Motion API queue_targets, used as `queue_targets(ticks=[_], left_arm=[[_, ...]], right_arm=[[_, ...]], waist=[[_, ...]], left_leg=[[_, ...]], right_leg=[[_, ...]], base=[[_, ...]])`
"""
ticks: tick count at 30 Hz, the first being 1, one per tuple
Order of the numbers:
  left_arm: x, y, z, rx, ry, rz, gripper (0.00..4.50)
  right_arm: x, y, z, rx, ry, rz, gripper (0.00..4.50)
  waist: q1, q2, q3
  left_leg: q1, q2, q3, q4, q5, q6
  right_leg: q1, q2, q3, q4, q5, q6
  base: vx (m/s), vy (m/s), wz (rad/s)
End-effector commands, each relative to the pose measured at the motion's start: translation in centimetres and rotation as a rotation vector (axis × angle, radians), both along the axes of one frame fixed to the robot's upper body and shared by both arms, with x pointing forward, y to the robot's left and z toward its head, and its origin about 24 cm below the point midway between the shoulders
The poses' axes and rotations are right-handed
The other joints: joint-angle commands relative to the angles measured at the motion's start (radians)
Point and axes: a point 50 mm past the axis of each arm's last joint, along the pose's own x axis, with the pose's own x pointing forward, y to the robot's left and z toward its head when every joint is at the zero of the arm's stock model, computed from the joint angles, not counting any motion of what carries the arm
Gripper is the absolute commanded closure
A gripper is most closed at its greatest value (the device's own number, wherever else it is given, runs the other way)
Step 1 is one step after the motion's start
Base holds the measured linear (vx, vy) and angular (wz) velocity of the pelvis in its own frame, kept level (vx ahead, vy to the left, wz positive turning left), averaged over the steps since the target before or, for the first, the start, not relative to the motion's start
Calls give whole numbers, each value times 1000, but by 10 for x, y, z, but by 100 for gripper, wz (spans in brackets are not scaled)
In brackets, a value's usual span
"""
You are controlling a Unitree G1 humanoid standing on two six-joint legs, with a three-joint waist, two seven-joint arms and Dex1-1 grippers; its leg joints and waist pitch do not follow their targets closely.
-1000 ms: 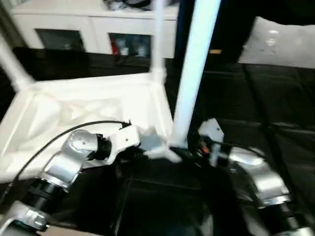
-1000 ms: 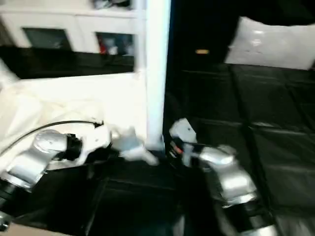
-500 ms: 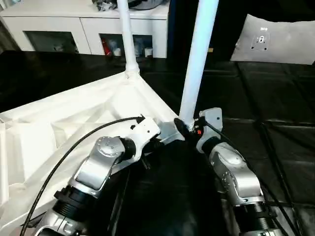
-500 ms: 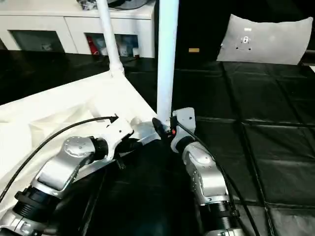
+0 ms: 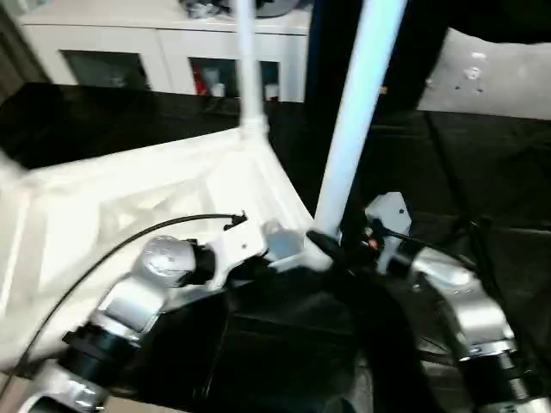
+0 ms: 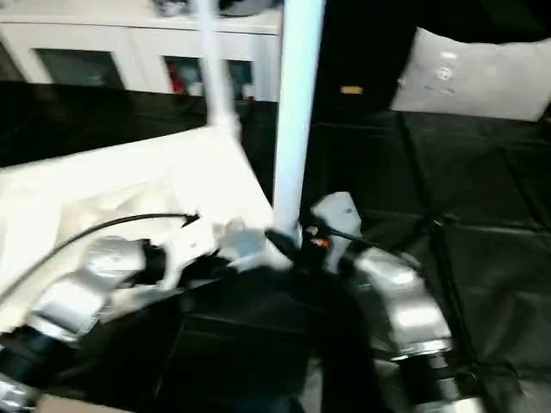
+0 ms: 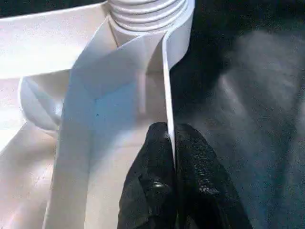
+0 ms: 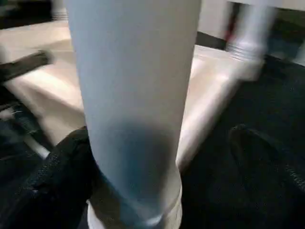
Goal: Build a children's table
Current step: Rotate leg to tighten
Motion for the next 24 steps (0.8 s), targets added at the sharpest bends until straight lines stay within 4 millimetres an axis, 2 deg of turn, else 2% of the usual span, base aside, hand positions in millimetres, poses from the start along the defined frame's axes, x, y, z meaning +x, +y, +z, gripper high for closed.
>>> queue_targets(ticks=[1,4,7,9,11,13,14,16,17,21,24], left_arm=[[-1,-7,8,6,-30,-103,450],[0,-4,7,30,-18,-171,450],[1,-2,9,39,-3,-232,450],[1,0,9,49,-1,-264,450],[2,1,9,66,-1,-284,450],[3,1,10,67,-2,-285,450],[3,1,10,67,-1,-287,450],[4,2,9,69,2,-292,450],[4,2,9,70,5,-297,450],[4,2,8,67,13,-306,450],[4,3,7,65,18,-308,450]], right_arm=[[-3,1,9,-1,-20,97,3],[-10,-1,11,-47,12,252,3],[-10,-2,10,-108,19,340,3],[-10,-3,9,-131,27,376,3],[-11,-3,7,-146,53,413,3],[-11,-4,6,-142,65,416,19],[-10,-3,5,-132,78,418,40],[-10,-3,5,-117,98,423,47],[-11,-2,5,-110,108,428,66],[-10,-3,4,-107,130,438,92],[-11,-3,3,-87,153,444,129]], waist=[[-3,1,-80],[2,-1,-82],[3,-4,-82],[4,-6,-80],[7,-7,-81],[11,-4,-82],[12,-5,-83],[13,-7,-84],[14,-7,-85],[14,-8,-84],[15,-7,-84]], left_leg=[[-12,41,0,-68,-22,112],[-16,40,-2,-66,-4,123],[-16,36,0,-65,-18,124],[-16,35,0,-66,-35,112],[-15,37,0,-66,-34,104],[-15,38,-1,-66,-22,101],[-13,40,0,-66,-18,99],[-15,39,0,-65,-15,99],[-16,39,-1,-65,-12,99],[-17,37,0,-65,-19,93],[-17,38,-1,-65,-12,92]], right_leg=[[69,-72,51,-60,-228,-222],[75,-74,50,-55,-186,-236],[75,-73,49,-59,-218,-229],[75,-74,49,-65,-274,-214],[74,-74,50,-65,-289,-206],[74,-74,49,-63,-274,-208],[72,-72,49,-61,-259,-212],[74,-73,50,-58,-245,-216],[75,-73,49,-58,-239,-217],[75,-72,48,-60,-261,-209],[76,-72,48,-60,-261,-206]], base=[[0,0,0],[0,0,0],[0,0,0],[0,0,0],[0,0,0],[0,0,0],[0,0,0],[0,0,0],[0,0,0],[0,0,0],[0,0,0]])
